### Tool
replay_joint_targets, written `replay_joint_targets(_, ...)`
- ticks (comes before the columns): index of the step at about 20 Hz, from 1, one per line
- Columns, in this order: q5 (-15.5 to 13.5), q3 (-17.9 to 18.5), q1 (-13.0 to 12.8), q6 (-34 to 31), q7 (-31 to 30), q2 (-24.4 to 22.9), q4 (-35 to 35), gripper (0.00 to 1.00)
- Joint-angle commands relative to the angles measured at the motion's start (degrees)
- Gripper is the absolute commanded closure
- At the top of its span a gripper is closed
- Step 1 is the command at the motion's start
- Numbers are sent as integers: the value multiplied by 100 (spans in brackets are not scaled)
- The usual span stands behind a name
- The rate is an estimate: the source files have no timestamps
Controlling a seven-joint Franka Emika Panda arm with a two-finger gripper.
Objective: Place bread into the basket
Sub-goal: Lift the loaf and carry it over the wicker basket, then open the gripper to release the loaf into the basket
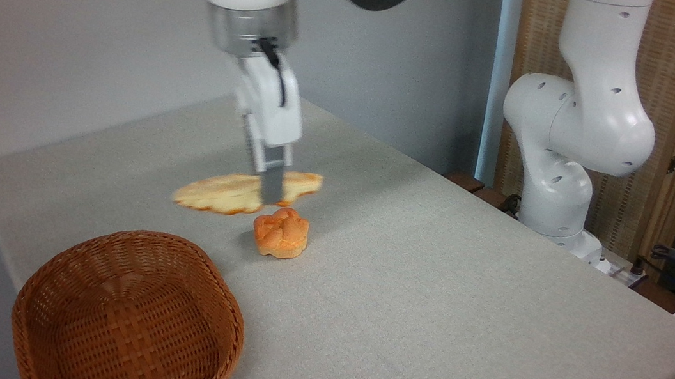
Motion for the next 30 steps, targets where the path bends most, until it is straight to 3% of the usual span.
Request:
replay_joint_targets(1, -208, -149, -18, 149, -895, 1439, 1554, 66)
replay_joint_targets(3, -305, -272, -9, 657, -1308, 1730, 1749, 60)
replay_joint_targets(4, -297, -343, -9, 903, -1449, 1801, 1750, 43)
replay_joint_targets(5, -279, -395, -9, 1028, -1564, 1854, 1750, 20)
replay_joint_targets(6, -262, -413, -9, 1046, -1669, 1880, 1750, 6)
replay_joint_targets(7, -253, -422, -9, 1047, -1705, 1881, 1750, 0)
replay_joint_targets(17, -262, -387, 70, 1038, -1706, 1820, 1794, 0)
replay_joint_targets(22, -235, -378, 474, 73, -1688, 1732, 2453, 0)
replay_joint_targets(25, 18, -431, 650, -323, -1469, 1232, 2296, 0)
replay_joint_targets(29, 177, -405, 668, -413, -1302, 372, 1208, 0)
replay_joint_targets(30, 343, -405, 659, -395, -1206, 134, 874, 0)
